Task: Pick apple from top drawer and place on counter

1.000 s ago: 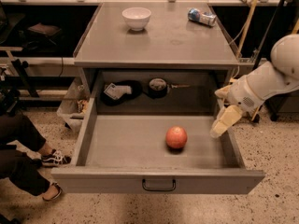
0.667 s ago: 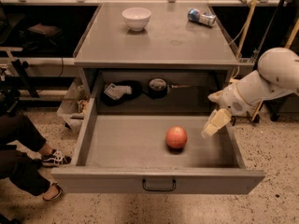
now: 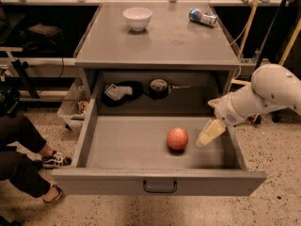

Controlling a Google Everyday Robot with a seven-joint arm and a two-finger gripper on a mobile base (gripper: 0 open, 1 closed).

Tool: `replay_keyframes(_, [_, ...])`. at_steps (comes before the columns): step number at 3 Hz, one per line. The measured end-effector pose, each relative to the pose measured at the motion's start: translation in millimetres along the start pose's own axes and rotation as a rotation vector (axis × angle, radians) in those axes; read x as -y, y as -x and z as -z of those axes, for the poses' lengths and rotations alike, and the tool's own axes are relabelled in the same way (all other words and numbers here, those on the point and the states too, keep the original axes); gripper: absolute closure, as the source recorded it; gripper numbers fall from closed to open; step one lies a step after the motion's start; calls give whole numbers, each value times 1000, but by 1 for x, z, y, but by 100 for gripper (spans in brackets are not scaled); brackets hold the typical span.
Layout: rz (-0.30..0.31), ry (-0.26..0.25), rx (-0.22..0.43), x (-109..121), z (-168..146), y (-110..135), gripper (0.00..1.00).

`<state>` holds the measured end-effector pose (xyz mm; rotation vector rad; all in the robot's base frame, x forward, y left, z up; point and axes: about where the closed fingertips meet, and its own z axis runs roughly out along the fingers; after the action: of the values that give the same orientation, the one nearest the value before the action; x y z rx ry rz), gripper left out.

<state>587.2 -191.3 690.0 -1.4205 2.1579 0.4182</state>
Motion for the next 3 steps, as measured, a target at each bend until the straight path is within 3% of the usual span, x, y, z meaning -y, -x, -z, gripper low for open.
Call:
replay_keyframes(1, [-3, 18, -16, -12, -14, -9, 0])
replay_keyframes(3, [7, 112, 0, -20, -57, -8, 0])
